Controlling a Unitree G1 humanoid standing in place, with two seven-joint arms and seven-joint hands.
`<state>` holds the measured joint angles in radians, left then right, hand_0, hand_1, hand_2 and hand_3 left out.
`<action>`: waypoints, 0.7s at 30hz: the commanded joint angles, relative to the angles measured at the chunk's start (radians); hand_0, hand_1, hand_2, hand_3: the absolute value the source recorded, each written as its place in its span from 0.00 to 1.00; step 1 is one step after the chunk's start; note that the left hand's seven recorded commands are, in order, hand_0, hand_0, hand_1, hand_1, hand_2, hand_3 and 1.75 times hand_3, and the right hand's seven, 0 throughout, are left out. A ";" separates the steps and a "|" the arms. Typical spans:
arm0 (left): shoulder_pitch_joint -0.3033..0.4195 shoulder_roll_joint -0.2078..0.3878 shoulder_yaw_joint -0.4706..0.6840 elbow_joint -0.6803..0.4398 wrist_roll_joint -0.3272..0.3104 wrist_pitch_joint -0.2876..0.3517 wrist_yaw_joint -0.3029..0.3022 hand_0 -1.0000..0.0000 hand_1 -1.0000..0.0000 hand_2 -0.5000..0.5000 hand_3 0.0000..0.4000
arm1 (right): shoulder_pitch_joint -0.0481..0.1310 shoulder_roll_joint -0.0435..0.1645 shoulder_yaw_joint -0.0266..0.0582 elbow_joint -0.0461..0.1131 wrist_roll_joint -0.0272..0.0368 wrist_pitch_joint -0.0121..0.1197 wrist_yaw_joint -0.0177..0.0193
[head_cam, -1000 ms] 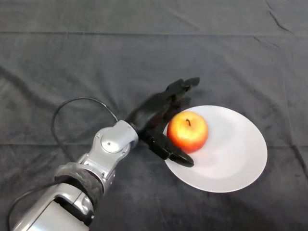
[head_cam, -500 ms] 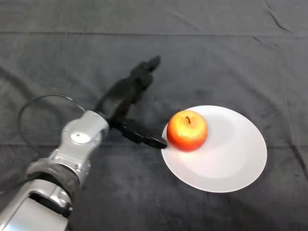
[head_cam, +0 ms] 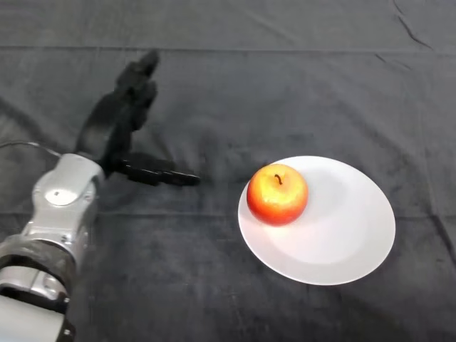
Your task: Move the apple to the plate
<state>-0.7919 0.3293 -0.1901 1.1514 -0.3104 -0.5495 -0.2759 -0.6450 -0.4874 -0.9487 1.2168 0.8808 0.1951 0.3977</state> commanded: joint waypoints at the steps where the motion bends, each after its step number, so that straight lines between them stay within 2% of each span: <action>1: 0.063 0.059 0.034 0.016 -0.027 -0.013 0.002 1.00 1.00 0.50 0.00 | -0.014 -0.017 -0.0024 -0.005 0.0185 -0.008 -0.0002; 11: 0.162 0.124 0.143 0.035 -0.070 -0.018 -0.003 1.00 1.00 0.50 0.00 | -0.014 -0.017 -0.0023 -0.005 0.0184 -0.008 -0.0003; 15: 0.150 0.151 0.190 0.040 -0.092 0.017 0.005 1.00 1.00 0.50 0.00 | -0.013 -0.017 -0.0023 -0.005 0.0184 -0.008 -0.0003; 21: 0.175 0.178 0.253 0.036 -0.118 0.011 0.010 1.00 1.00 0.50 0.00 | -0.014 -0.017 -0.0023 -0.005 0.0184 -0.008 -0.0003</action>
<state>-0.6400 0.4500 0.0505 1.1663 -0.4116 -0.5387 -0.2711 -0.6457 -0.4871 -0.9482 1.2168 0.8808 0.1952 0.3978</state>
